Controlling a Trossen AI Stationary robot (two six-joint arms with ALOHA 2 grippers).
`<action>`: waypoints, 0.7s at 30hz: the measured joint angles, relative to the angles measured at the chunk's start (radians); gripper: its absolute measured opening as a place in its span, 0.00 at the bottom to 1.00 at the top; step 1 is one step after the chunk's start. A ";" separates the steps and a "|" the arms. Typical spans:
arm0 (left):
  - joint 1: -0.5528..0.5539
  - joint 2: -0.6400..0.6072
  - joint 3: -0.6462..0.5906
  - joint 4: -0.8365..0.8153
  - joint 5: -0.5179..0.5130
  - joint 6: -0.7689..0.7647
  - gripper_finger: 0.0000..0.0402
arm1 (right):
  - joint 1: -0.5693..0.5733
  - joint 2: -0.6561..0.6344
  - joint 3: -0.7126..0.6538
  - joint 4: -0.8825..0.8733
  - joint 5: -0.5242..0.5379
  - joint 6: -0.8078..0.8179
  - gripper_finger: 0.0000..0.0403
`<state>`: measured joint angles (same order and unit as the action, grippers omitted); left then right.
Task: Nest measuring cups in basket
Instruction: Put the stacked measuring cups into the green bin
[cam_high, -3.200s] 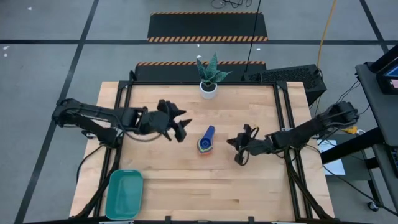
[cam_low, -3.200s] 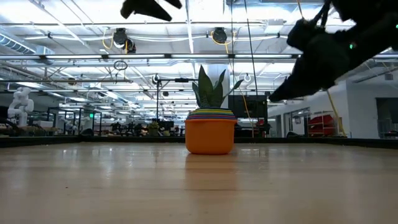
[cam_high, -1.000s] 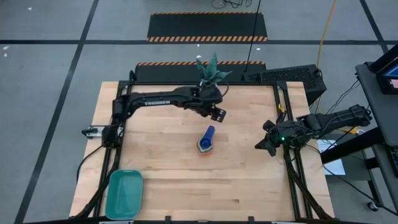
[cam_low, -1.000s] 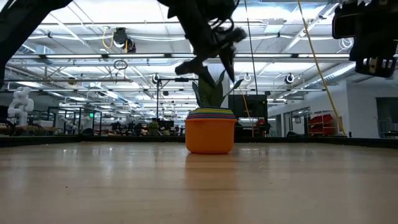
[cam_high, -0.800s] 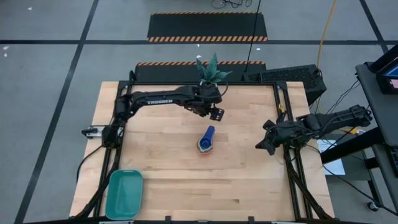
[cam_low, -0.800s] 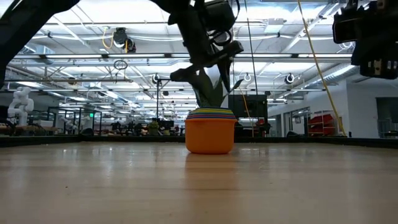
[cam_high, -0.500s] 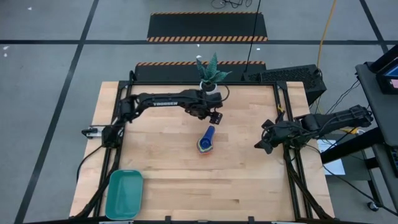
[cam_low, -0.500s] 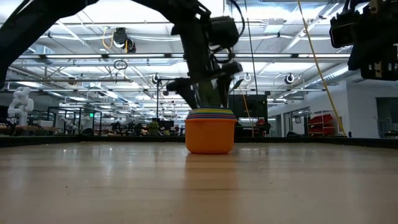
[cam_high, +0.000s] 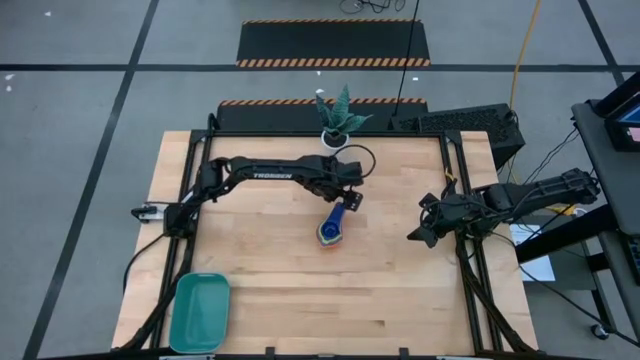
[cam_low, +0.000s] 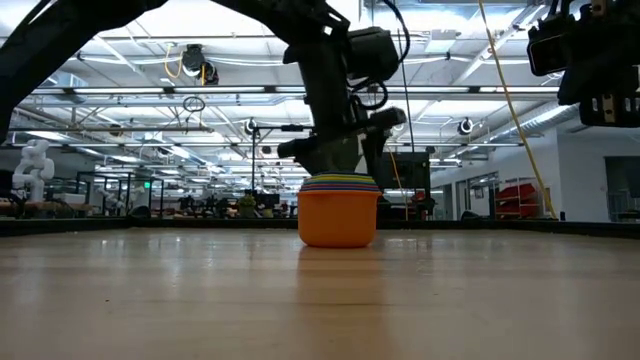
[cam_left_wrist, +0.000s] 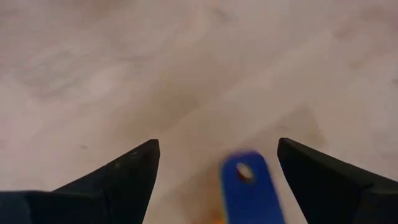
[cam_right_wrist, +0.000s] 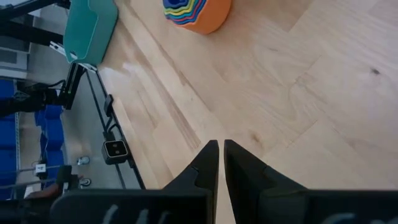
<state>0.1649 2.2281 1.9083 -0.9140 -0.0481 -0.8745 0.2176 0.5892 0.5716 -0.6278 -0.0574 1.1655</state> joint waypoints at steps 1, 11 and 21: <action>-0.002 0.003 0.000 -0.005 -0.025 -0.010 0.82 | 0.000 0.000 0.000 0.000 0.000 0.000 0.04; 0.020 0.010 0.000 -0.028 -0.112 -0.077 0.70 | 0.000 0.000 0.000 -0.005 -0.027 -0.016 0.04; 0.021 0.043 0.000 -0.024 -0.045 -0.038 0.58 | 0.000 0.000 0.000 -0.006 -0.051 -0.053 0.04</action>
<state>0.1862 2.2714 1.9079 -0.9382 -0.0935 -0.9121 0.2176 0.5896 0.5716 -0.6335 -0.1089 1.1126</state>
